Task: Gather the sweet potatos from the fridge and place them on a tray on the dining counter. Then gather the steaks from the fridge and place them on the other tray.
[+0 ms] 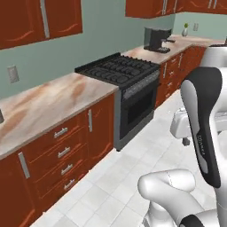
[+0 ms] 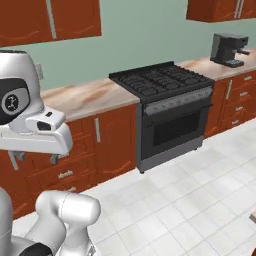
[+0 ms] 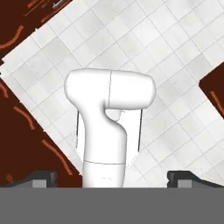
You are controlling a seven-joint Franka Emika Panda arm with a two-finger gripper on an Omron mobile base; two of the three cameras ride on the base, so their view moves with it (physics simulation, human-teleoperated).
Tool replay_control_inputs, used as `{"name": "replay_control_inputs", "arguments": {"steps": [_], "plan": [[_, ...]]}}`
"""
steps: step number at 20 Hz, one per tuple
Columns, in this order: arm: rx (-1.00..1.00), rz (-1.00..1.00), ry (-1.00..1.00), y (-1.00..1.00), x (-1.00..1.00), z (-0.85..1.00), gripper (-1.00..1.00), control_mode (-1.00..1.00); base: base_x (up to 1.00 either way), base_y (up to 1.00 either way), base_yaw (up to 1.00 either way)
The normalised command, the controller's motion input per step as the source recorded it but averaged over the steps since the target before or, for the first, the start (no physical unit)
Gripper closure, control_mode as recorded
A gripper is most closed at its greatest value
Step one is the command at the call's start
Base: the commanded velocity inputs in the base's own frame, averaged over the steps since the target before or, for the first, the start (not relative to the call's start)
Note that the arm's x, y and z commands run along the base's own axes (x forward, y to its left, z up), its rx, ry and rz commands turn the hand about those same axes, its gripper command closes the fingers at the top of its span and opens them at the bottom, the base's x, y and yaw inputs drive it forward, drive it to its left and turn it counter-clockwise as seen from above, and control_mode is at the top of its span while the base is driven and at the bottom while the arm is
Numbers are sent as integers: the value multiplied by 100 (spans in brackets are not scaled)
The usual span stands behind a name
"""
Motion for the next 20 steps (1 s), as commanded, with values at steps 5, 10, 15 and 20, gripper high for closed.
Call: {"name": "replay_control_inputs", "arguments": {"steps": [5,10,15,20], "plan": [[0,0,0,0,0,0,-100,100,14,19,-73],[0,0,0,0,0,0,-100,100,34,30,-66],[0,0,0,0,0,0,-100,100,68,58,-47],[0,0,0,0,0,0,-100,100,91,71,-22]]}}
